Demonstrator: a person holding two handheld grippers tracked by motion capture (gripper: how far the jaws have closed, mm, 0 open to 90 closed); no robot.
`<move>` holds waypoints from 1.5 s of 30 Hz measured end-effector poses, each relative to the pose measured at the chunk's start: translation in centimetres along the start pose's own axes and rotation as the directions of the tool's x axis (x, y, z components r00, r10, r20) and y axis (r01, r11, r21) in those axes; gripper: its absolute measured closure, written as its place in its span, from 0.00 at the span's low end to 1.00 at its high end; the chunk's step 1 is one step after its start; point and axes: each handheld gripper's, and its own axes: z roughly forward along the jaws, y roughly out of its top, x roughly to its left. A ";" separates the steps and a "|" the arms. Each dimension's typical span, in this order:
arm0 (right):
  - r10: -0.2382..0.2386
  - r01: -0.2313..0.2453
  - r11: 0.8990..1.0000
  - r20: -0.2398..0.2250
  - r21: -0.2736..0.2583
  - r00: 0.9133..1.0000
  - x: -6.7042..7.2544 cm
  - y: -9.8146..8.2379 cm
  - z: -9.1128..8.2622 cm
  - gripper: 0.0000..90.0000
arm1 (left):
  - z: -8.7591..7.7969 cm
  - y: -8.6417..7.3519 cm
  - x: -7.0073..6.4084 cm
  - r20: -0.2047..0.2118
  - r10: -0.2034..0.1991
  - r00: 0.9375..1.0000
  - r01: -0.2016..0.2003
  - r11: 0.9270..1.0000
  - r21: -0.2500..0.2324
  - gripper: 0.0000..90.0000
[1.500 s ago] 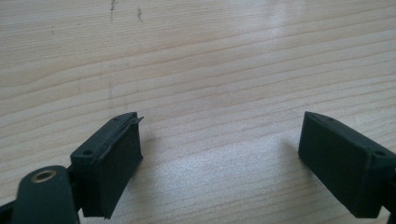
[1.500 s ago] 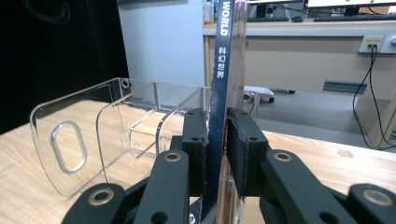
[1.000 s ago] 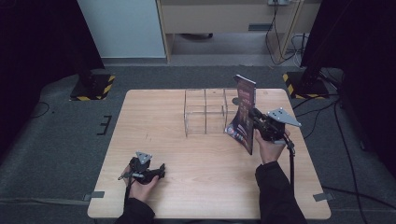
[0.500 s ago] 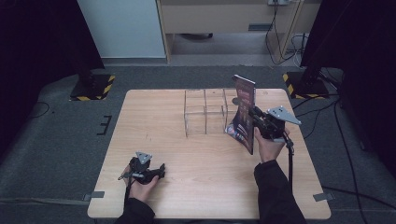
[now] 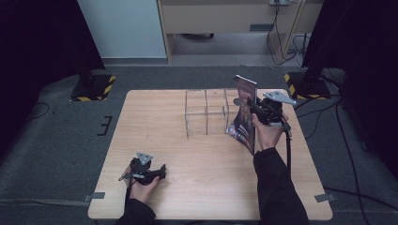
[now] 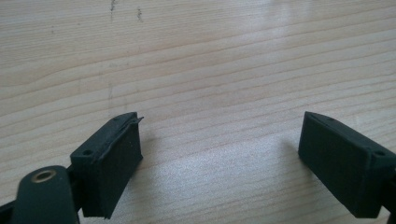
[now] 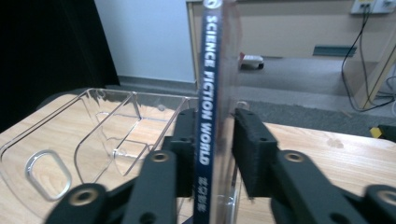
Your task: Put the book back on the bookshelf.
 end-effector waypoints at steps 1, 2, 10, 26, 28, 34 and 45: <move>0.003 -0.003 1.000 0.001 0.008 1.000 0.0 0.1 0.0 0.82 | 0.0 0.0 0.0 0.000 0.000 1.000 0.000 1.000 0.000 0.14; 0.008 -0.008 1.000 0.009 0.013 1.000 0.1 0.1 0.1 0.83 | 0.0 0.0 0.0 0.000 0.000 1.000 0.000 1.000 0.000 0.14; 0.032 -0.031 0.999 0.058 -0.018 0.998 0.3 0.2 -0.5 0.93 | 0.0 0.0 0.0 0.000 0.000 1.000 0.000 1.000 0.000 0.14; 0.003 0.007 0.969 0.041 -0.247 0.999 1.2 -0.1 0.1 0.94 | 0.0 0.0 0.0 0.000 0.000 1.000 0.000 1.000 -0.001 0.14; 0.004 0.006 0.965 0.038 -0.261 0.999 1.2 -0.2 0.3 0.94 | 0.0 0.0 0.0 0.001 0.001 1.000 -0.001 1.000 0.000 0.14; -0.009 0.016 0.958 0.027 -0.286 1.000 1.1 -1.8 0.5 0.93 | 0.0 0.0 0.0 0.001 0.001 1.000 -0.001 1.000 -0.001 0.14; -0.017 0.013 0.977 -0.020 -0.211 1.000 0.4 -3.0 -1.2 0.87 | 0.0 0.0 0.0 0.000 -0.003 1.000 0.003 1.000 -0.002 0.14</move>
